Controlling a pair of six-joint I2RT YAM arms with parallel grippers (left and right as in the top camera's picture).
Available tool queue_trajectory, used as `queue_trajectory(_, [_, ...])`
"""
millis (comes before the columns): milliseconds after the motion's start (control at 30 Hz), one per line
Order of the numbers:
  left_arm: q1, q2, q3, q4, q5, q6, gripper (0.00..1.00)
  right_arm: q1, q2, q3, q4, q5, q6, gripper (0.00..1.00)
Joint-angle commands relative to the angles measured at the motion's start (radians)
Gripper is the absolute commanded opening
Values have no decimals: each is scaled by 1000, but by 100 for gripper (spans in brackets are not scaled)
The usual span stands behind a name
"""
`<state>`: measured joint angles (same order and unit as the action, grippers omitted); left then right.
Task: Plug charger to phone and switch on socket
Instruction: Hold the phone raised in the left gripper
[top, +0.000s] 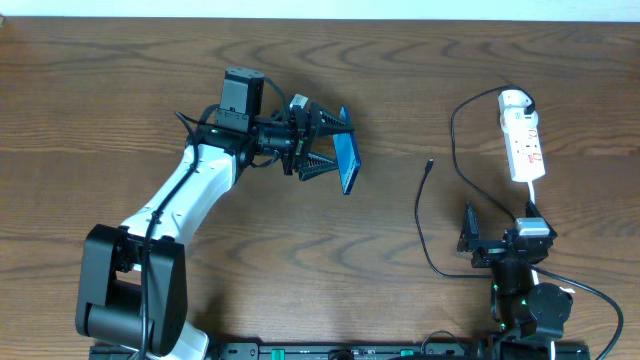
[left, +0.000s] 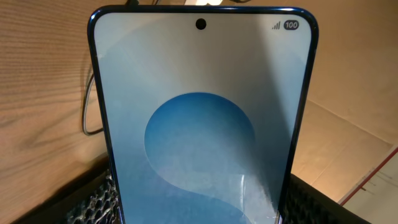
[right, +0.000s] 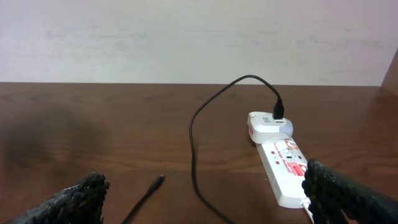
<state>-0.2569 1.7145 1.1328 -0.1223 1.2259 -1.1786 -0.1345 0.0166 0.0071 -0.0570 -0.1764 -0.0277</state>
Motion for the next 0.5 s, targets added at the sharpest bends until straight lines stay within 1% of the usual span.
queue_trajectory(0, [5, -34, 4, 9, 46, 19, 76, -4, -6, -2, -3, -6, -11, 99])
queue_trajectory(267, [5, -34, 4, 9, 47, 27, 76, -4, -6, -2, -3, -6, -11, 99])
queue_trajectory(367, [5, -34, 4, 8, 63, 60, 76, -4, -6, -2, -3, -6, -11, 99])
queue_trajectory(467, [5, -34, 4, 8, 61, 63, 76, -4, -6, -2, -3, -6, -11, 99])
